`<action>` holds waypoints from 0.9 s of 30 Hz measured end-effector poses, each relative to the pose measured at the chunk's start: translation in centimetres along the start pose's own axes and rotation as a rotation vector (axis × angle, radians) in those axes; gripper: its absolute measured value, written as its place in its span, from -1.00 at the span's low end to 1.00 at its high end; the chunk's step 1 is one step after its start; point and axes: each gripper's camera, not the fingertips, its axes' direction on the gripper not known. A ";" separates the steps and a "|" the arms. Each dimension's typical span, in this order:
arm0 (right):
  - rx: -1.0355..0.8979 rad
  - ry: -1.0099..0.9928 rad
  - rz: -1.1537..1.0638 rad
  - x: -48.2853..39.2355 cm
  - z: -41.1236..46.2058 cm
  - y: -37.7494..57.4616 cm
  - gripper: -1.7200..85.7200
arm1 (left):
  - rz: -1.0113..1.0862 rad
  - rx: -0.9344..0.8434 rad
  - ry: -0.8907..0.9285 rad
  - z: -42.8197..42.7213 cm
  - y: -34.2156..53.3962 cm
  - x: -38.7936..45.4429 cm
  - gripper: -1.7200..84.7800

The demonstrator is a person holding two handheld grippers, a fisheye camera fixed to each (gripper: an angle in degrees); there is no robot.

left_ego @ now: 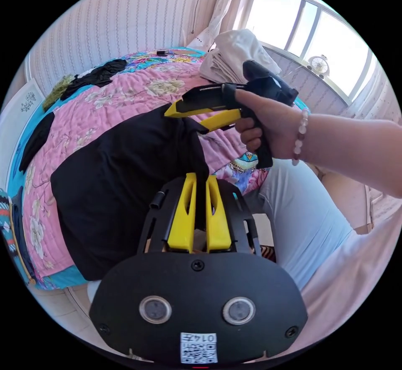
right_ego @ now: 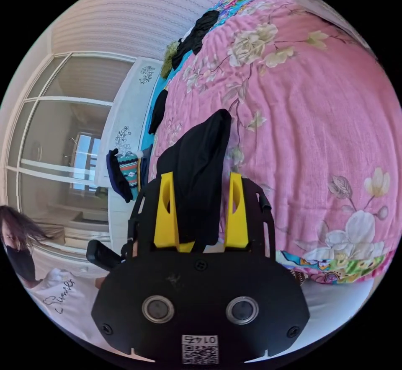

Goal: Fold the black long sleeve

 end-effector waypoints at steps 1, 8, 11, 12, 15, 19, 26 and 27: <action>-0.008 -0.011 0.015 0.4 0.4 -0.7 -0.67 | 0.002 0.001 0.003 -0.2 0.0 -0.1 -0.91; -0.039 -0.028 -0.054 0.4 -1.8 -3.6 -0.90 | 0.063 0.070 0.026 -3.7 -1.7 -0.2 -0.90; 0.014 -0.055 -0.075 0.6 -5.7 -3.6 -0.91 | 0.107 0.139 0.114 -5.3 -3.4 0.5 -0.89; 0.034 -0.058 -0.073 0.7 -6.7 -3.4 -0.91 | 0.131 0.171 0.141 -5.8 -4.1 1.0 -0.88; 0.120 -0.021 -0.057 1.0 -12.1 -2.7 -0.91 | 0.140 0.213 0.242 -6.3 -6.0 1.9 -0.87; 0.116 0.164 -0.063 -0.9 -15.8 -2.1 -0.91 | 0.091 0.193 0.294 -5.9 -6.5 1.2 -0.87; -0.043 0.218 -0.309 -12.5 -6.2 -7.2 -0.84 | -0.099 0.196 0.041 -9.6 -2.2 -6.8 -0.87; -0.059 0.212 -0.331 -13.6 -4.9 -7.8 -0.82 | -0.165 0.172 -0.017 -9.8 -1.2 -8.7 -0.86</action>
